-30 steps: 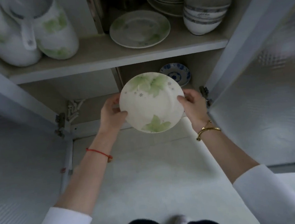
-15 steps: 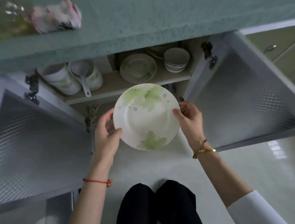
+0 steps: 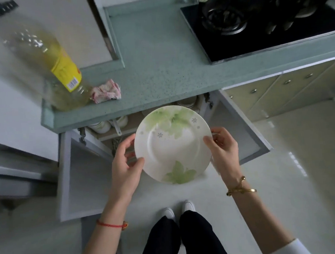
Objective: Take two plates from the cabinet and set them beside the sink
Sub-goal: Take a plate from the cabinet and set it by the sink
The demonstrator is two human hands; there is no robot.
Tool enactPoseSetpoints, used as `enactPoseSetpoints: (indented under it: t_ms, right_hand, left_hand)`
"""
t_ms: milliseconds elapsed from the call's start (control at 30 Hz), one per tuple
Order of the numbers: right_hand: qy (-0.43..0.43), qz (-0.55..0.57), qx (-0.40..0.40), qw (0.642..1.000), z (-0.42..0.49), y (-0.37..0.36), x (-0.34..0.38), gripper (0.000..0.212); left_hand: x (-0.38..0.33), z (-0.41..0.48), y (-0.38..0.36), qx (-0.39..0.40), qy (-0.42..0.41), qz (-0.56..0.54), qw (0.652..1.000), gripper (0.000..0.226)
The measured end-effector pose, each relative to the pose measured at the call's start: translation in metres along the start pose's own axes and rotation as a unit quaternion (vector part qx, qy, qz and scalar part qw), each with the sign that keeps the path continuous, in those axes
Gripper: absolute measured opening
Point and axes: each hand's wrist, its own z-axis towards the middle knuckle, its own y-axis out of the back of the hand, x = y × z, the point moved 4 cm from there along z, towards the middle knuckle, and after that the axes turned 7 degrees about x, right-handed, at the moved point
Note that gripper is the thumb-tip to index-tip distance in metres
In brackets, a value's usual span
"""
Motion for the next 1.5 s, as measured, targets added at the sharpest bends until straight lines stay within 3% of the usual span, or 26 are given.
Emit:
enactPoseSetpoints:
  t_ms: [267,433,600,1000,1500]
  right_hand:
    - [0.007,0.045,-0.057,0.997,-0.059,0.050,0.052,0.011]
    - [0.018,0.080,-0.143,0.986,-0.092,0.092,0.066,0.020]
    - [0.002,0.096,-0.231,0.968,-0.121,0.139,0.066,0.013]
    - [-0.009,0.095,-0.435,0.895,-0.155,0.313,0.046,0.012]
    - [-0.005,0.112,-0.509,0.854,-0.115,0.550,0.033,0.009]
  left_hand:
    - [-0.071,-0.028,-0.012,0.076,-0.027,-0.009,0.997,0.065]
    - [-0.107,-0.034,-0.045,0.157,-0.055,0.000,0.986,0.064]
    - [-0.129,-0.033,-0.095,0.239,-0.062,0.004,0.969,0.065]
    - [-0.180,-0.042,-0.305,0.440,-0.061,0.046,0.895,0.062]
    - [-0.247,-0.069,-0.574,0.500,-0.087,0.031,0.861,0.059]
